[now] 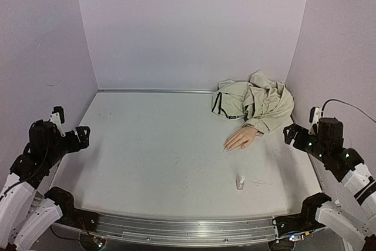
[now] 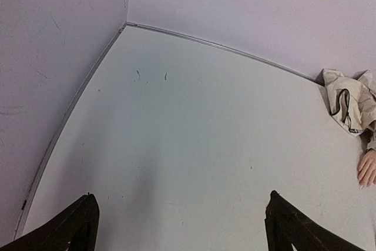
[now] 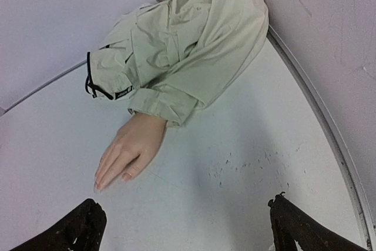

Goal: Paint the nails

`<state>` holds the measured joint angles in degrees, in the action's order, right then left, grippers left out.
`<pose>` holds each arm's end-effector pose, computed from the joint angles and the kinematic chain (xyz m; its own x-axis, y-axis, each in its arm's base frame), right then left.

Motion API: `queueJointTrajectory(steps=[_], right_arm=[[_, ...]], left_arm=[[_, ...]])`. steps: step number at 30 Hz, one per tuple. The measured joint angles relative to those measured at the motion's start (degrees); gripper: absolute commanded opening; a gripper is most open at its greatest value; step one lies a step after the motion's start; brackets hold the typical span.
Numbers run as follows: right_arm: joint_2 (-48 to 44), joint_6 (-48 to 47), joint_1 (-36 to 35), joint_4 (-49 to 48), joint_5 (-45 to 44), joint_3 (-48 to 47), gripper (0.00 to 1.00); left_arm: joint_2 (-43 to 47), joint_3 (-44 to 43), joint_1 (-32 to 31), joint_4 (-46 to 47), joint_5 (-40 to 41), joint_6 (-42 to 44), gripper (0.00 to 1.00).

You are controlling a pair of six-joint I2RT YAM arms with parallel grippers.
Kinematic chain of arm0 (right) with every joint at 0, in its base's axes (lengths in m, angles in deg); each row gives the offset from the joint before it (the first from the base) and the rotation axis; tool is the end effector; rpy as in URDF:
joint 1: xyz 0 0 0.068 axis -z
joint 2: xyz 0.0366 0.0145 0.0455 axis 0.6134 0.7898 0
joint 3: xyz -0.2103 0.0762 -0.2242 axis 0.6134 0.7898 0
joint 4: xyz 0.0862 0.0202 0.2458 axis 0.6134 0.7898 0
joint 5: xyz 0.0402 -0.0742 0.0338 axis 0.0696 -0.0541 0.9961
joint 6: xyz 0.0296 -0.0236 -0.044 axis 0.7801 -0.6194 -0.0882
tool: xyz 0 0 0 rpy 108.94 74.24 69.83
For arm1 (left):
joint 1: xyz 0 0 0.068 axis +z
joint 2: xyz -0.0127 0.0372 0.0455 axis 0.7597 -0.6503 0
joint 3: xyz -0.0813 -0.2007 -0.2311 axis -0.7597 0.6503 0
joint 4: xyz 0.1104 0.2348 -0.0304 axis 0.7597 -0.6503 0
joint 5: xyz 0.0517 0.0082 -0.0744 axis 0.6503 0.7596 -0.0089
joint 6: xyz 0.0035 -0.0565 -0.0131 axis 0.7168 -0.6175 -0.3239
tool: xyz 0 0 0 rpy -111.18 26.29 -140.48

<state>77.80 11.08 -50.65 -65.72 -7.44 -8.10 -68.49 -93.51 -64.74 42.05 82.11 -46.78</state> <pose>0.1178 0.0208 0.2891 -0.1748 0.4066 -0.8967 -0.0088 0.9100 0.4144 0.0741 -0.0121 0.2523 -0.3926 -0.2125 -0.8948 -0.0352 0.9757 -0.2163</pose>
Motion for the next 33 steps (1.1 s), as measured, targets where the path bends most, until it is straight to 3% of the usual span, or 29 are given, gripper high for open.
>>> queueJointTrajectory(steps=[8,14,21,29,33], right_arm=[[14.4,-3.56,2.4,-2.89,1.7,-13.81,0.98],[22.18,-4.76,3.43,-2.93,4.42,-20.06,0.98],[31.15,-6.21,2.29,1.42,9.81,-27.17,0.98],[38.99,-4.55,-14.23,10.73,12.24,-31.47,0.98],[40.54,-0.94,-23.37,15.82,12.72,-31.45,0.98]], left_arm=[[-10.54,-12.74,5.79,-0.85,-3.15,-2.97,1.0],[-13.7,-16.06,8.02,-1.38,-5.57,-4.68,1.0],[-17.79,-18.16,9.01,-2.25,-14.95,-4.7,0.99],[-25.88,-18.01,8.92,2.08,-30.18,-6.36,0.99],[-31.1,-17.53,5.62,5.38,-33.55,-7.8,0.99]])
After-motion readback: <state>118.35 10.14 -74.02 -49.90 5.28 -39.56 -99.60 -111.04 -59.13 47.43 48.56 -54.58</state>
